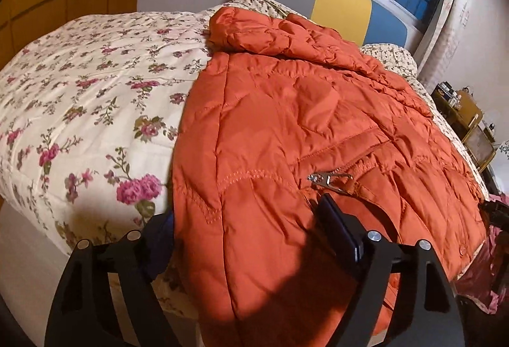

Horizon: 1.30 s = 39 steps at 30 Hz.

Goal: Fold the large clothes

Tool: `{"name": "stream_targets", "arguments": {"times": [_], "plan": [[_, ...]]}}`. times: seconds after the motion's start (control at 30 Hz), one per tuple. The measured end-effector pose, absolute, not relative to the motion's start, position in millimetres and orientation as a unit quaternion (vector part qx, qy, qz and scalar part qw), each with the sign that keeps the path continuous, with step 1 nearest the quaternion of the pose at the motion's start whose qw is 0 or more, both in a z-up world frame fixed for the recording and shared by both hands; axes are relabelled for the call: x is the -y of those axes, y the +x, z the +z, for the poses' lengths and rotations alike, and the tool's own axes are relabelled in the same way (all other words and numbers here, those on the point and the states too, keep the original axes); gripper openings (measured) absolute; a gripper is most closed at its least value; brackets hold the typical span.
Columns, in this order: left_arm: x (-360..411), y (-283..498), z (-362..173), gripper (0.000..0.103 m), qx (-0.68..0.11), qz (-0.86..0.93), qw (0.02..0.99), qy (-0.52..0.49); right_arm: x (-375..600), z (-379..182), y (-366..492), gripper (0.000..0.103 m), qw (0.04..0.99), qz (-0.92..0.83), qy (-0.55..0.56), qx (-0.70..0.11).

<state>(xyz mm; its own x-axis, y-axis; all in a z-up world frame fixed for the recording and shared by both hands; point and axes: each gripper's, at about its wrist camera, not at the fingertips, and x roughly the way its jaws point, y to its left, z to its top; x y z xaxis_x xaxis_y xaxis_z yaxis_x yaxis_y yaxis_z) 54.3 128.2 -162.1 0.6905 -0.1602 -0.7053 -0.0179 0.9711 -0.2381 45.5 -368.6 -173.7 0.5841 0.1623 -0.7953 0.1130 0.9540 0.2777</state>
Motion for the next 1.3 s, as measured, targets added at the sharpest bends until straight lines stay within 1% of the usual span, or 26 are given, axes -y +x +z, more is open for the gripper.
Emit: {"name": "stream_targets", "arguments": {"times": [0.07, 0.13, 0.17, 0.2, 0.23, 0.3, 0.33, 0.37, 0.4, 0.5, 0.67, 0.93, 1.17, 1.3], "plan": [[-127, 52, -164, 0.082, -0.394, -0.040, 0.911, -0.111, 367, -174, 45, 0.083, 0.879, 0.013, 0.148, -0.453], [-124, 51, -164, 0.082, -0.395, -0.036, 0.912, -0.106, 361, -174, 45, 0.081, 0.881, 0.015, 0.133, -0.453], [-123, 51, -164, 0.079, -0.396, -0.035, 0.912, -0.103, 358, -174, 45, 0.077, 0.883, 0.015, 0.126, -0.453], [-121, 52, -164, 0.072, -0.398, -0.037, 0.911, -0.101, 355, -174, 44, 0.072, 0.885, 0.015, 0.118, -0.451], [-119, 52, -163, 0.070, -0.399, -0.039, 0.911, -0.099, 352, -174, 44, 0.068, 0.886, 0.017, 0.115, -0.449], [-114, 51, -161, 0.056, -0.400, -0.044, 0.911, -0.089, 349, -173, 43, 0.052, 0.888, 0.024, 0.111, -0.446], [-112, 50, -160, 0.051, -0.398, -0.044, 0.912, -0.083, 348, -172, 42, 0.048, 0.888, 0.029, 0.114, -0.444], [-110, 49, -158, 0.041, -0.398, -0.049, 0.912, -0.080, 348, -172, 43, 0.038, 0.888, 0.034, 0.119, -0.444], [-109, 48, -156, 0.030, -0.397, -0.053, 0.913, -0.077, 350, -171, 42, 0.031, 0.886, 0.040, 0.128, -0.443], [-107, 44, -149, 0.019, -0.390, -0.057, 0.916, -0.077, 352, -164, 40, 0.019, 0.885, 0.053, 0.143, -0.441], [-111, 34, -135, 0.015, -0.377, -0.071, 0.919, -0.090, 354, -145, 28, 0.014, 0.886, 0.080, 0.155, -0.429], [-118, 15, -93, 0.013, -0.339, -0.111, 0.927, -0.121, 355, -112, 11, 0.013, 0.888, 0.139, 0.193, -0.393], [-133, 50, -60, 0.013, -0.311, -0.126, 0.925, -0.177, 369, -94, 50, 0.013, 0.876, 0.156, 0.283, -0.359], [-134, 84, -42, 0.013, -0.304, -0.125, 0.927, -0.183, 372, -81, 81, 0.013, 0.873, 0.159, 0.307, -0.343]]}}
